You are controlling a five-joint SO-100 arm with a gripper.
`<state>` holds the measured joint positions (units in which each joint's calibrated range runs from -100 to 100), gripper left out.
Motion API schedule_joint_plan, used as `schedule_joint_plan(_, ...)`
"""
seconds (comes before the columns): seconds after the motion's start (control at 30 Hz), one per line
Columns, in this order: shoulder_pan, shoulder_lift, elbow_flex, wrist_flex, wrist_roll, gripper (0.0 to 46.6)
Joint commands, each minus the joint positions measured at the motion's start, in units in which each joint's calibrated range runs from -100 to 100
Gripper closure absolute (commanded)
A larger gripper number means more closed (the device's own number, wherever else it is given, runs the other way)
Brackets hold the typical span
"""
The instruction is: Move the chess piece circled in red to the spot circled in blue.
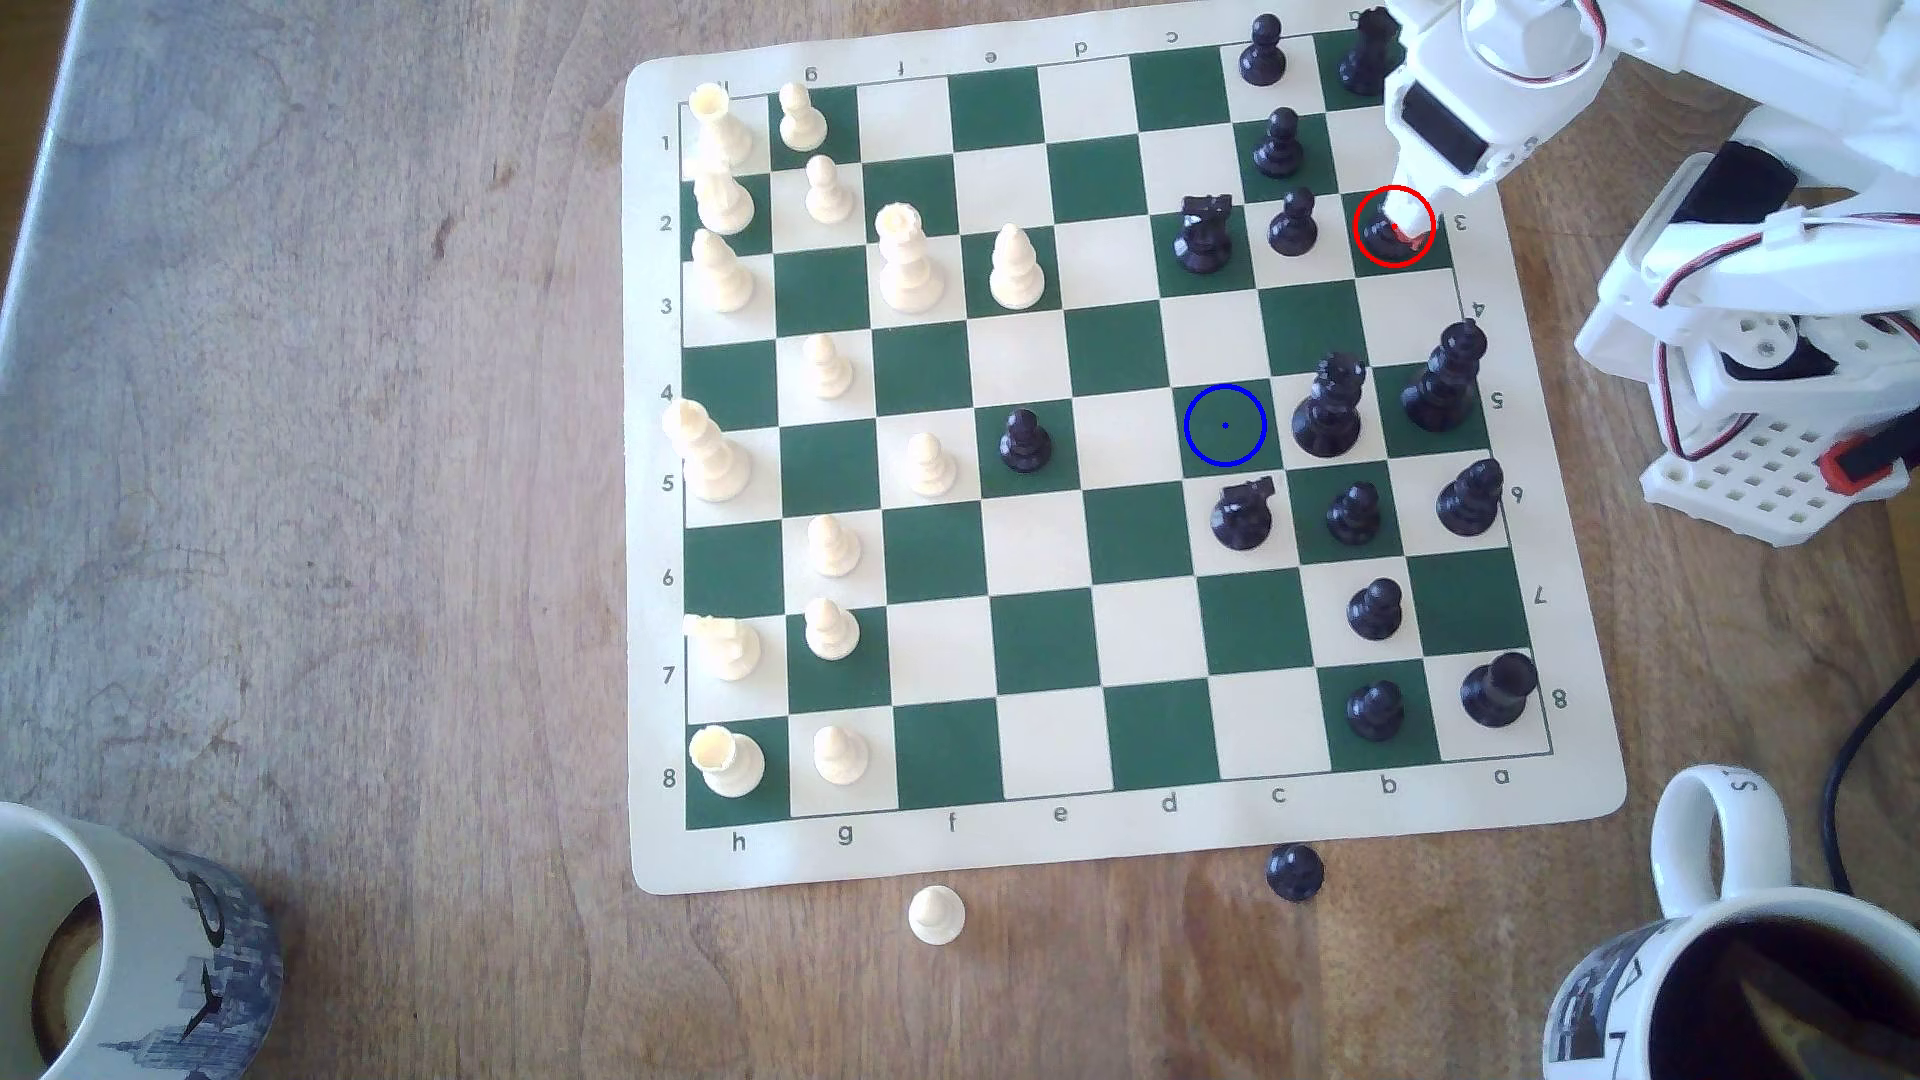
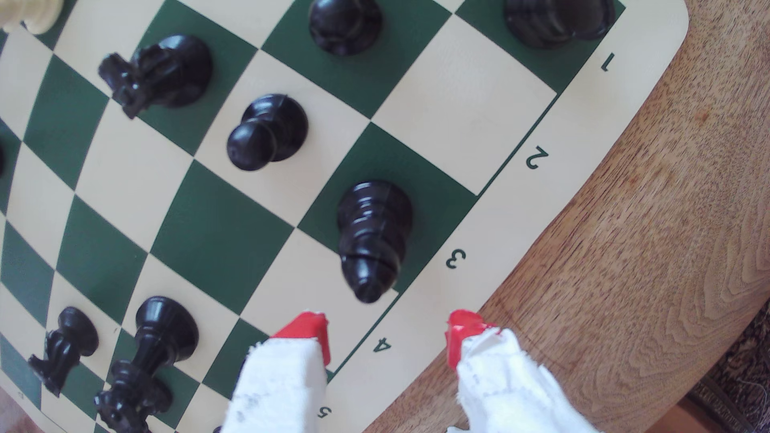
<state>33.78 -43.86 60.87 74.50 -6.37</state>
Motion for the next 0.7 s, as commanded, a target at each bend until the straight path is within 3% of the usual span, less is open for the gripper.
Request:
schedule_joint_plan(0.0,-0.2,0.7,0.1,-2.0,0.1,30.9)
schedule_joint_plan(0.67,-2.8,1.7,0.5,-6.9,0.0,32.5)
